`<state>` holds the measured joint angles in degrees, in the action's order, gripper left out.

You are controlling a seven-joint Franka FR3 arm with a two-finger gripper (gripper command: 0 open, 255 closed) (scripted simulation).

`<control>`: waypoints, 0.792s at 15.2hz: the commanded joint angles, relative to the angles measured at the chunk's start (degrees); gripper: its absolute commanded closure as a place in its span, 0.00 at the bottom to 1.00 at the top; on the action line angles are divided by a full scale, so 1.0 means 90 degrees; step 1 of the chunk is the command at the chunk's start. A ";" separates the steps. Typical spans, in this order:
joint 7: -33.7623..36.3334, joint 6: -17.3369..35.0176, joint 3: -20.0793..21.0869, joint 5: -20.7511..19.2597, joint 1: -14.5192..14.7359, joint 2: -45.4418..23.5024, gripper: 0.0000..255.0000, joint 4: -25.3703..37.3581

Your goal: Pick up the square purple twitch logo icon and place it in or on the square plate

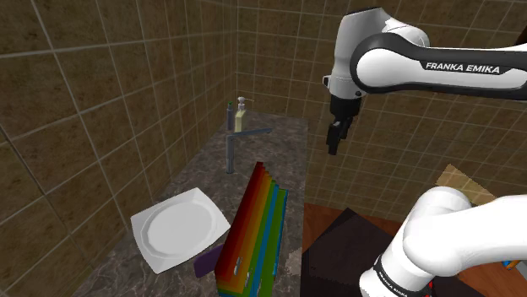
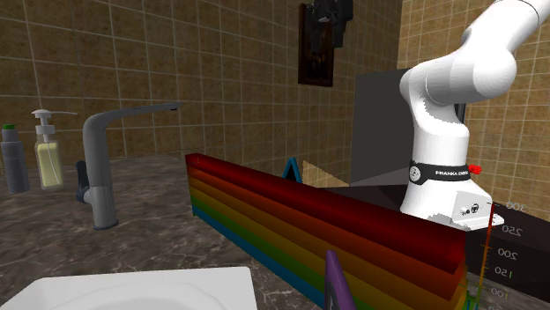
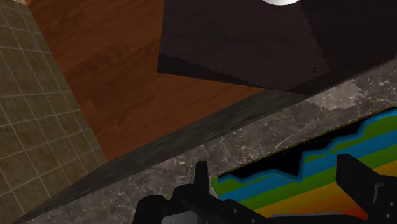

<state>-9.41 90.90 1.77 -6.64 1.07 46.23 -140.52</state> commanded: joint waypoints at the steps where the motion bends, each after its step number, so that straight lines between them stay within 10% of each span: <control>1: 0.0000 0.0000 0.0000 0.0000 0.0000 0.0000 0.00 0.0000; 12: -0.1099 0.2290 0.0102 0.0430 0.0939 -0.1663 0.00 -0.0297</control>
<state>-18.18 109.54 2.64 -3.14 8.76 32.89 -143.26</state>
